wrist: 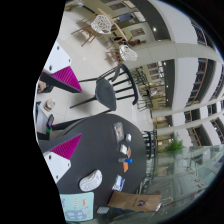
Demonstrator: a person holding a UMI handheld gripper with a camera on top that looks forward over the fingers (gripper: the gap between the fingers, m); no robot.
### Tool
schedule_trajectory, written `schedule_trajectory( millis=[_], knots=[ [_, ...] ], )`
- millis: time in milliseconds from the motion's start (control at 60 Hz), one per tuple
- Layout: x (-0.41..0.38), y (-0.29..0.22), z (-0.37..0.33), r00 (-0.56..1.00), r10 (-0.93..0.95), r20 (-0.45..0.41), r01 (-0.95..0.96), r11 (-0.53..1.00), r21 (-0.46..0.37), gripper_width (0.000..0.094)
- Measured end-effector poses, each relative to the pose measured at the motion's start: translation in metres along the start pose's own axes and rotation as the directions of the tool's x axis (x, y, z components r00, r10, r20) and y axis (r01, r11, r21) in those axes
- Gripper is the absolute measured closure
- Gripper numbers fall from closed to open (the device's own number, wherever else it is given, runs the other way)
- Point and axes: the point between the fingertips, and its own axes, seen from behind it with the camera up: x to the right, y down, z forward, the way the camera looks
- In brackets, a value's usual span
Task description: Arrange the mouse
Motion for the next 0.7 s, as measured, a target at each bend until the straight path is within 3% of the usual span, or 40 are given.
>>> schedule_trajectory(
  millis=[350, 483, 633, 700],
  knots=[
    [0.194, 0.015, -0.018, 0.946, -0.004, -0.324, -0.001, 1.000, -0.014, 0.0103],
    [0.252, 0.015, 0.001, 0.925, -0.015, -0.379, -0.001, 0.999, -0.042, 0.0105],
    [0.285, 0.014, 0.039, 0.929, -0.008, -0.370, -0.029, 0.995, -0.093, 0.0105],
    [0.296, 0.004, 0.052, 0.926, 0.024, -0.377, -0.057, 0.995, -0.077, 0.0133]
  ],
)
